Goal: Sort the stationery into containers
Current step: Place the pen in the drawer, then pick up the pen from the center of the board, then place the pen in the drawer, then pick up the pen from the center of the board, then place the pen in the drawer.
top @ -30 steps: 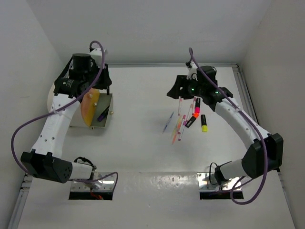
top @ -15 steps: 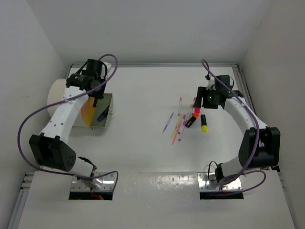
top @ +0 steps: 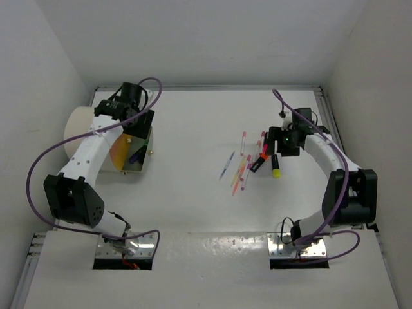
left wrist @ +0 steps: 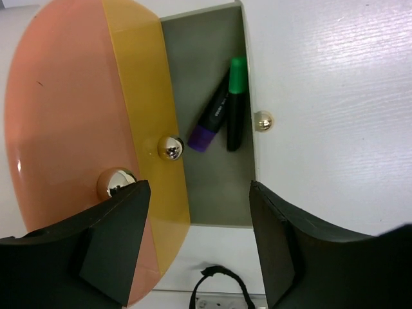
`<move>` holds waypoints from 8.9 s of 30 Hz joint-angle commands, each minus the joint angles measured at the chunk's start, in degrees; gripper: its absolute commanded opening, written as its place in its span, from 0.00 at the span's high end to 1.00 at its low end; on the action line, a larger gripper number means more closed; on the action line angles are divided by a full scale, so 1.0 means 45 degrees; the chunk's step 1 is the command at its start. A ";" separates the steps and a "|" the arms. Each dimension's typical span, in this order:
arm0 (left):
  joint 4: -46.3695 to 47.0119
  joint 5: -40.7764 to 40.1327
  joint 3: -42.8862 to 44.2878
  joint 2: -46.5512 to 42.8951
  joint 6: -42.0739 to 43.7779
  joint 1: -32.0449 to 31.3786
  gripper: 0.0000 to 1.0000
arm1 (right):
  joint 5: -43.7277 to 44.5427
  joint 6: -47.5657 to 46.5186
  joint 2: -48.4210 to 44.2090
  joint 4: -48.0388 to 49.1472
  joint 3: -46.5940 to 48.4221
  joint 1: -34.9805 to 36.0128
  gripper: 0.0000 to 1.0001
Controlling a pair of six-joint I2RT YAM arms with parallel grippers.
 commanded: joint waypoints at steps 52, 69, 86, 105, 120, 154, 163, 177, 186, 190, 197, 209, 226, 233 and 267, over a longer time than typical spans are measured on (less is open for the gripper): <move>0.8109 1.1892 -0.3378 -0.5767 -0.4742 -0.0273 0.19 | -0.3741 0.2831 -0.2552 0.2619 0.1354 0.4550 1.00; 1.1554 1.2678 -0.4472 -0.4613 -0.9439 -0.1094 0.24 | -0.3976 0.4167 -0.0521 0.4555 0.4855 0.8577 1.00; 0.4755 0.9660 -0.0886 -0.3388 -0.3557 0.0232 1.00 | -0.4580 0.4535 -0.0812 0.4244 0.4897 0.7568 0.22; 0.0029 0.0451 0.0411 0.0093 0.0736 0.0703 0.91 | -0.3060 0.3796 -0.0541 0.1197 0.0578 0.2426 0.28; 0.0381 0.2188 0.1776 -0.0120 0.0521 0.0546 0.34 | -0.1069 0.3892 0.0650 0.0532 0.0461 0.1488 0.35; 0.0519 0.3029 0.1933 -0.1469 0.0346 0.0175 0.33 | 0.2059 0.4557 0.4869 0.1039 0.1633 0.1507 0.57; 0.0538 0.3747 0.2361 -0.1488 0.0443 0.0233 0.33 | 0.1728 0.4245 0.3758 0.0454 0.0287 0.1117 0.82; 0.5825 1.3963 -0.2496 -0.4866 -0.2832 0.0156 0.28 | -0.4774 0.3110 -0.0871 0.1583 0.0791 0.2988 1.00; 0.9542 1.3695 -0.3907 -0.5044 -0.7642 -0.0781 0.33 | -0.4544 0.4283 -0.1400 0.3617 0.3193 0.6524 1.00; 0.9327 1.3088 -0.3887 -0.4731 -0.7545 -0.0997 0.33 | -0.4270 0.4265 -0.1088 0.3618 0.4266 0.7462 1.00; 0.9327 1.2815 -0.3790 -0.4633 -0.7467 -0.1211 0.33 | -0.3898 0.3542 -0.0834 0.3325 0.4777 0.8537 1.00; 0.9717 1.3322 -0.4199 -0.4633 -0.7915 -0.1231 0.49 | -0.3079 0.2838 -0.0619 0.3129 0.5089 0.9124 1.00; 0.9075 1.3243 -0.4279 -0.4517 -0.7974 -0.0393 0.90 | -0.2922 0.2526 -0.0266 0.3228 0.5832 0.9652 0.79; 0.2223 0.7989 0.1476 -0.2038 -0.1827 0.0839 1.00 | -0.3000 0.3072 -0.0717 0.2759 0.4661 0.7509 0.36; 0.0538 0.2598 0.1775 0.0114 0.0307 0.0586 0.38 | 0.1179 0.1277 0.4810 0.1078 0.4133 -0.0055 0.47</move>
